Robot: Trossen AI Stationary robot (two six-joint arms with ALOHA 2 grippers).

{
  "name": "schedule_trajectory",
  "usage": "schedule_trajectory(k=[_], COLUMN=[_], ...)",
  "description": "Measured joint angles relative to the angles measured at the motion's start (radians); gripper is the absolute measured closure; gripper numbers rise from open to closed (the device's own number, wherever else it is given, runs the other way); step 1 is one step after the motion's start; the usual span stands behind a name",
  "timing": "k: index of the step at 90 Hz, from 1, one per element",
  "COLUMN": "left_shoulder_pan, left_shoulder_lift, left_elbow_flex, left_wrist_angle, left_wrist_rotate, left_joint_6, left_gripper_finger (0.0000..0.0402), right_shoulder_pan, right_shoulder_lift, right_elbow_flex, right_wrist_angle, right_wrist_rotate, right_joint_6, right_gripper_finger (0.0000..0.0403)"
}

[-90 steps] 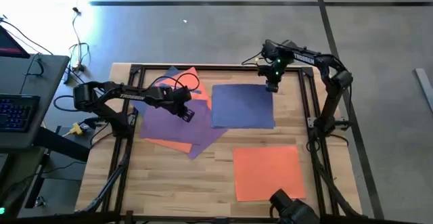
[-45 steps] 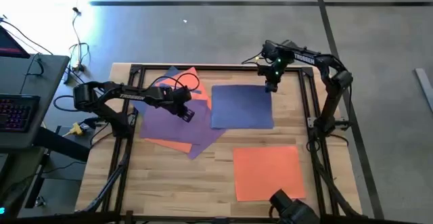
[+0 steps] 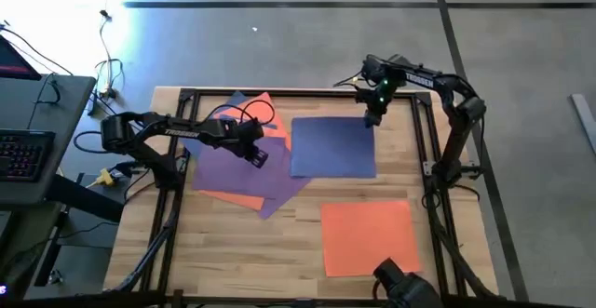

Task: Organize paper
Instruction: Stack the blue colored paper on top of the blue colored paper

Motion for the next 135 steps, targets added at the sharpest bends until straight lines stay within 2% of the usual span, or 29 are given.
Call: schedule_trajectory(k=[27,42,54,63,74,88,99,110,124,135], left_shoulder_pan=[0.0,0.0,0.0,0.0,0.0,0.0,0.0,0.0,0.0,-0.009], left_shoulder_lift=[0.0,0.0,0.0,0.0,0.0,0.0,0.0,0.0,0.0,0.0], left_elbow_flex=[0.0,0.0,0.0,0.0,0.0,0.0,0.0,0.0,0.0,0.042], left_wrist_angle=[0.0,0.0,0.0,0.0,0.0,0.0,-0.001,-0.001,-0.001,-0.056], left_wrist_rotate=[0.0,0.0,0.0,0.0,0.0,0.0,0.0,0.0,0.008,0.004], left_joint_6=[0.0,0.0,0.0,0.0,0.0,0.0,0.0,0.0,-0.026,-0.059], left_gripper_finger=[0.0367,0.0367,0.0367,0.0367,0.0367,0.0367,0.0367,0.0367,0.0367,0.0372], right_shoulder_pan=[-0.007,-0.007,-0.007,-0.007,-0.007,-0.007,-0.004,-0.003,-0.002,-0.006], right_shoulder_lift=[0.0,0.0,0.0,0.0,0.0,0.0,0.0,-0.001,-0.022,-0.049], right_elbow_flex=[0.0,0.0,0.0,0.0,0.0,0.0,0.0,0.0,0.0,0.0], right_wrist_angle=[0.005,0.043,0.076,0.077,0.059,0.038,0.036,0.023,-0.001,0.0], right_wrist_rotate=[-0.003,0.001,0.054,0.149,0.209,0.189,0.163,0.134,0.27,0.286], right_joint_6=[0.017,0.087,0.14,0.18,0.195,0.224,0.267,0.273,0.348,0.396], right_gripper_finger=[0.0403,0.0403,0.0397,0.0365,0.0301,0.022,0.0181,0.017,0.0177,0.0184])
